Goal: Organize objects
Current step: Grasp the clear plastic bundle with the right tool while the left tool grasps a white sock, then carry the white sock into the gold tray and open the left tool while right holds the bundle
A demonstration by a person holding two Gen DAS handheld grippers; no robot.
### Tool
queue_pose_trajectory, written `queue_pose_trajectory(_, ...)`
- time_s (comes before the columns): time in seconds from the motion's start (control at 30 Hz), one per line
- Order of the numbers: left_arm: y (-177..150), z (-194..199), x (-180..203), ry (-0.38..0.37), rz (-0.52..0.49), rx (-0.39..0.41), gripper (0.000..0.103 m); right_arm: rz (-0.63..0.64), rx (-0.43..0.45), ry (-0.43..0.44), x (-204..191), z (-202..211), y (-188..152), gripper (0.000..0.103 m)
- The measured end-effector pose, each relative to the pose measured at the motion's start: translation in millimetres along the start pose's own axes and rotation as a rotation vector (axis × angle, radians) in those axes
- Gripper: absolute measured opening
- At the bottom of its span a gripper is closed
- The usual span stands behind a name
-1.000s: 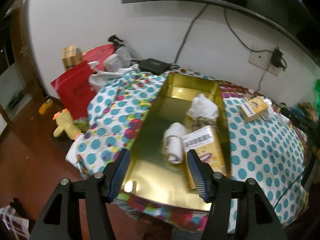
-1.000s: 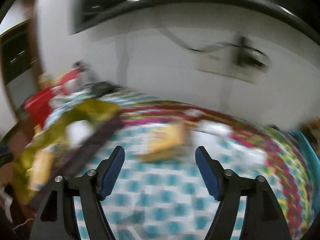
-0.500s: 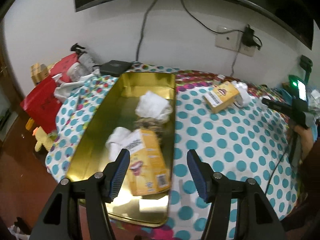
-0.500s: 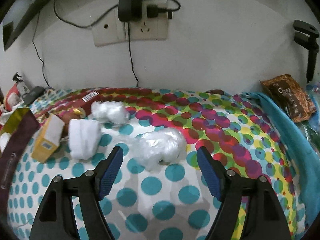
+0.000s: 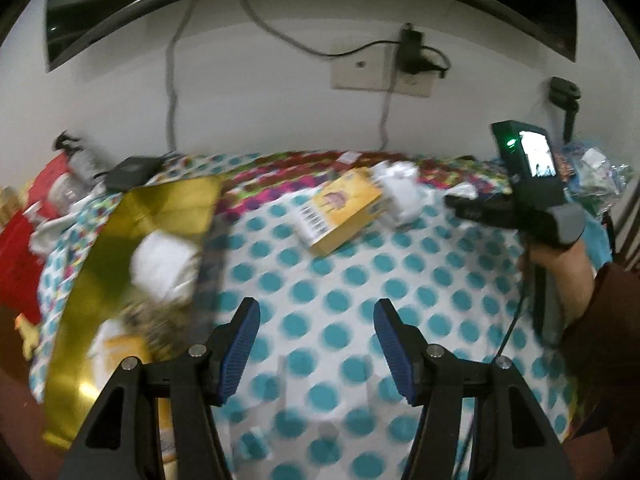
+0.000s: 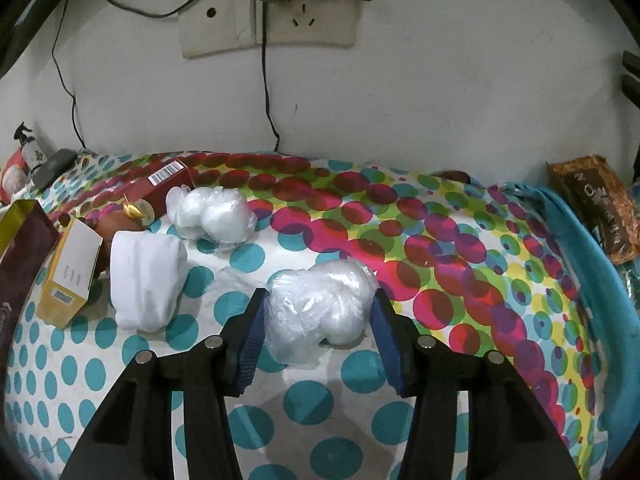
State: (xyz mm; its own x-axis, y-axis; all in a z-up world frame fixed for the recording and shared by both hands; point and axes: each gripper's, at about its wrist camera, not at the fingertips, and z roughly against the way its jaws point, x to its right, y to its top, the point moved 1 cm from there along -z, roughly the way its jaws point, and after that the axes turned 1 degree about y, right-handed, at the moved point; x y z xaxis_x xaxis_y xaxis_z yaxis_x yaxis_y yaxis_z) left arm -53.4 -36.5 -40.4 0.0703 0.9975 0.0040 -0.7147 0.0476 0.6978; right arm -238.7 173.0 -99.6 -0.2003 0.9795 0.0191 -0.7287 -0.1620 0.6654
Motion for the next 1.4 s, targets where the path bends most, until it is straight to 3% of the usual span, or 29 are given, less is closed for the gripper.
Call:
queue_pose_trajectory(0.17,24,-29,27,-0.07,-0.022,0.007,0.061,0.052,0.0,-0.013,-4,6,-7,0.046)
queue_pose_trajectory(0.23,32,-40,34,-0.106,-0.011,0.006,0.072,0.088,0.001,-0.021,-2,13,-15,0.046)
queue_pose_trajectory(0.3,39,-50,41,-0.119,-0.001,0.014,0.076,0.095,0.009,-0.027,7,22,-23,0.046)
queue_pose_trajectory(0.4,50,-66,58,-0.134,-0.028,0.027,0.077,0.054,-0.005,-0.013,24,27,-31,0.047)
queue_pose_trajectory(0.57,65,-99,88,-0.146,-0.066,-0.025,0.077,0.062,-0.025,-0.03,22,23,-33,0.047)
queue_pose_trajectory(0.77,77,-136,106,-0.074,-0.098,-0.052,0.077,0.062,-0.026,-0.016,20,22,-33,0.047)
queue_pose_trajectory(1.0,85,-165,85,-0.002,-0.02,-0.088,0.077,0.055,-0.031,-0.01,22,22,-33,0.047)
queue_pose_trajectory(1.17,83,-174,65,-0.036,0.069,-0.085,0.076,0.049,-0.04,-0.012,23,21,-33,0.047)
queue_pose_trajectory(1.2,83,-172,64,-0.037,0.072,-0.075,0.074,0.05,-0.043,-0.012,23,20,-33,0.047)
queue_pose_trajectory(1.23,82,-170,64,-0.039,0.068,-0.055,0.057,0.05,-0.044,-0.012,23,20,-33,0.047)
queue_pose_trajectory(1.27,82,-168,65,-0.055,0.055,-0.04,0.047,0.05,-0.045,-0.012,23,20,-33,0.047)
queue_pose_trajectory(1.4,79,-165,73,-0.032,-0.01,-0.029,0.042,0.051,-0.05,-0.014,23,19,-34,0.048)
